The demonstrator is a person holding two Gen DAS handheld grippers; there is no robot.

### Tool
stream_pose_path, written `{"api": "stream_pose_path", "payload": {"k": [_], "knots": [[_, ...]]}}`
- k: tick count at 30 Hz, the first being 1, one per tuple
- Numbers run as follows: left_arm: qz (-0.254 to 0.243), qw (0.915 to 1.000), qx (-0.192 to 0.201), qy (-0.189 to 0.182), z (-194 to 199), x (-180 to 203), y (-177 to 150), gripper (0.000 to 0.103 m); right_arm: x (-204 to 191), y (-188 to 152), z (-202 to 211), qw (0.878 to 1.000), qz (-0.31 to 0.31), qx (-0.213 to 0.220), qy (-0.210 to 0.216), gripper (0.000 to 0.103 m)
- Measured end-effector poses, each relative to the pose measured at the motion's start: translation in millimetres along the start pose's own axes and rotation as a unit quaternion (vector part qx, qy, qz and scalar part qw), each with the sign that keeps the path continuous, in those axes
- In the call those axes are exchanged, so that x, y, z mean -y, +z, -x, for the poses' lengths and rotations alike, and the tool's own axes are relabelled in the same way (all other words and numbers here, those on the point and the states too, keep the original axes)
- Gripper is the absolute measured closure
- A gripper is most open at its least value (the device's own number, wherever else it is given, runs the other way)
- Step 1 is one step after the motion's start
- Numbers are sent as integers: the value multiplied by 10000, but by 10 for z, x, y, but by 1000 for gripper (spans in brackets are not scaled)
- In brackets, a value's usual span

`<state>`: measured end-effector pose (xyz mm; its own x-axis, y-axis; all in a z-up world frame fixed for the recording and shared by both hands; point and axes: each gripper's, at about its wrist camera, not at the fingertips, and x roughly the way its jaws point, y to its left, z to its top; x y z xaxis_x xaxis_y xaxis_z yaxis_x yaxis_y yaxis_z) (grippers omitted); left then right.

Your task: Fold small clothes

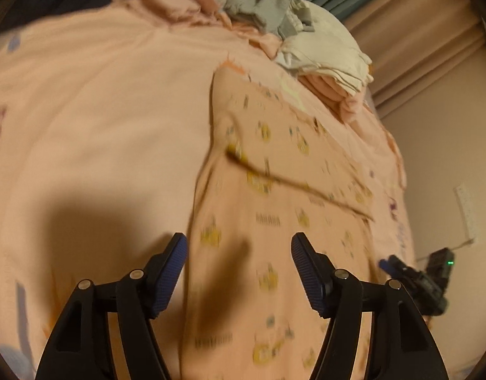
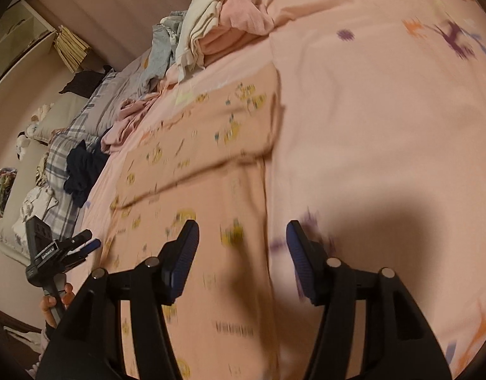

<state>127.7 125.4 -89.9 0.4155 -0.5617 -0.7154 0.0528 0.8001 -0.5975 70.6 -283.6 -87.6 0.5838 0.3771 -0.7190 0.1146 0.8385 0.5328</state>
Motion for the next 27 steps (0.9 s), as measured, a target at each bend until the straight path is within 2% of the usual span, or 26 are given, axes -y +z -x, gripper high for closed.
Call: {"api": "stream_pose_path", "payload": {"k": [6, 9, 12, 15, 22, 27], "knots": [[293, 9988, -119, -371, 44, -130, -298, 37, 151, -327, 72, 9988, -302, -311, 212, 44], [304, 9978, -173, -563, 49, -111, -378, 37, 134, -427, 94, 9982, -269, -380, 374, 44], [264, 9976, -202, -600, 24, -54, -386, 37, 60, -505, 43, 9967, -197, -530, 586, 44], [292, 9953, -321, -865, -59, -14, -358, 37, -11, -487, -31, 9965, -163, -529, 634, 44], [397, 9913, -435, -1178, -225, 13, -259, 37, -16, -354, -248, 9925, -563, -476, 971, 45], [244, 9909, -500, -1229, -165, 26, -369, 37, -32, -430, -180, 9921, -485, -544, 1020, 47]]}}
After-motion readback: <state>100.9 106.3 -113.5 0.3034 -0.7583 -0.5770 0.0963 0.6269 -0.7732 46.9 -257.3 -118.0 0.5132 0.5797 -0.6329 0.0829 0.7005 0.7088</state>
